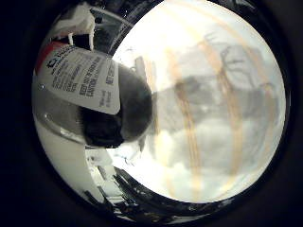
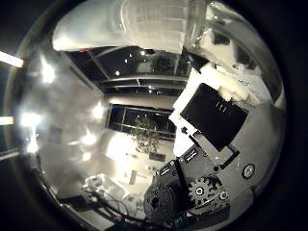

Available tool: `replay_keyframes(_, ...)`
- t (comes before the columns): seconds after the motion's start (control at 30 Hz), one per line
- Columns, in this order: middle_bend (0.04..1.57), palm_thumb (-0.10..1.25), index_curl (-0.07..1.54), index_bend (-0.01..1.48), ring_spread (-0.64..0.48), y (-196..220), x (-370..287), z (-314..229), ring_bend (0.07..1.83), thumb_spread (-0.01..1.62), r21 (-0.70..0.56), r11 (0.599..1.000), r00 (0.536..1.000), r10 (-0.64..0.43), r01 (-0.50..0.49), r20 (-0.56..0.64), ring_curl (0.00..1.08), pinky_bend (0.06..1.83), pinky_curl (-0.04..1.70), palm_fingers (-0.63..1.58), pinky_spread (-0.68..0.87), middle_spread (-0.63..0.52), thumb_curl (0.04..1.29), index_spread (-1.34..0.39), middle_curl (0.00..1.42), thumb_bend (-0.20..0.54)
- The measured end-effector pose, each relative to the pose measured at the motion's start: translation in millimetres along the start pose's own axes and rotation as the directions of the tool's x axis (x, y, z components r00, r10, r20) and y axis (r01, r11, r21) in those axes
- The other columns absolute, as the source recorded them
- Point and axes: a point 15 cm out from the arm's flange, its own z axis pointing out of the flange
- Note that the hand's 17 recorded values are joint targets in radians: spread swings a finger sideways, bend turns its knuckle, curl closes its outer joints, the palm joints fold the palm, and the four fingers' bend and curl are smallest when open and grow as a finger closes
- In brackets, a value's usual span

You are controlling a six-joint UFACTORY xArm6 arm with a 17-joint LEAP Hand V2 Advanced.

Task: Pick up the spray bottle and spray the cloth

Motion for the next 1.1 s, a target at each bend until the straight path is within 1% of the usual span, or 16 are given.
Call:
replay_keyframes(0.07, 1.37, 1.13, 0.74, 1.18, -0.16, 5, -7, -6, 1.50, 0.81, -0.070, 0.997, 0.999, -0.036, 0.033, -0.032, 0.61, 1.23, 0.95, 1.17, -0.14, -0.07, 0.78, -0.19, 0.63, -0.012)
replay_keyframes(0.17, 1.37, 1.13, 0.73, 1.19, -0.16, 13, -19, -18, 1.50, 0.80, -0.178, 0.982, 0.992, -0.084, 0.067, -0.089, 0.61, 1.20, 1.01, 1.17, -0.14, -0.07, 0.80, -0.19, 0.62, -0.013)
replay_keyframes(0.23, 1.38, 1.12, 0.73, 1.20, -0.16, 15, -29, -27, 1.50, 0.79, -0.252, 0.964, 0.983, -0.120, 0.083, -0.135, 0.61, 1.17, 1.06, 1.17, -0.14, -0.07, 0.81, -0.19, 0.61, -0.015)
replay_keyframes(0.37, 1.38, 1.12, 0.72, 1.19, -0.16, 11, -63, -30, 1.50, 0.78, -0.391, 0.913, 0.956, -0.210, 0.117, -0.203, 0.61, 1.14, 1.11, 1.18, -0.14, -0.07, 0.82, -0.19, 0.61, -0.015)
replay_keyframes(0.43, 1.38, 1.12, 0.72, 1.19, -0.16, 9, -82, -22, 1.51, 0.78, -0.468, 0.874, 0.938, -0.261, 0.130, -0.229, 0.61, 1.13, 1.14, 1.18, -0.14, -0.07, 0.83, -0.19, 0.61, -0.016)
replay_keyframes(0.57, 1.38, 1.11, 0.72, 1.20, -0.16, 4, -110, -12, 1.51, 0.76, -0.577, 0.805, 0.895, -0.349, 0.135, -0.278, 0.61, 1.10, 1.19, 1.18, -0.14, -0.07, 0.84, -0.19, 0.61, -0.016)
replay_keyframes(0.73, 1.38, 1.10, 0.71, 1.19, -0.16, 5, -137, 13, 1.51, 0.76, -0.716, 0.691, 0.845, -0.439, 0.100, -0.306, 0.60, 1.07, 1.24, 1.19, -0.14, -0.07, 0.86, -0.19, 0.60, -0.015)
replay_keyframes(0.83, 1.39, 1.10, 0.71, 1.19, -0.16, 10, -147, 32, 1.51, 0.76, -0.783, 0.619, 0.801, -0.498, 0.062, -0.331, 0.60, 1.06, 1.26, 1.19, -0.15, -0.07, 0.86, -0.19, 0.60, -0.015)
replay_keyframes(0.93, 1.38, 1.10, 0.71, 1.19, -0.16, 10, -154, 43, 1.51, 0.75, -0.827, 0.562, 0.742, -0.560, 0.014, -0.368, 0.60, 1.05, 1.27, 1.19, -0.15, -0.07, 0.87, -0.19, 0.60, -0.015)
replay_keyframes(0.97, 1.38, 1.10, 0.71, 1.19, -0.16, 10, -156, 46, 1.50, 0.75, -0.838, 0.545, 0.726, -0.574, -0.005, -0.378, 0.60, 1.05, 1.28, 1.19, -0.15, -0.07, 0.87, -0.19, 0.60, -0.015)
replay_keyframes(1.1, 1.38, 1.09, 0.71, 1.20, -0.16, 12, -165, 56, 1.50, 0.75, -0.883, 0.457, 0.656, -0.634, -0.109, -0.410, 0.60, 1.04, 1.29, 1.19, -0.15, -0.07, 0.88, -0.20, 0.60, -0.016)
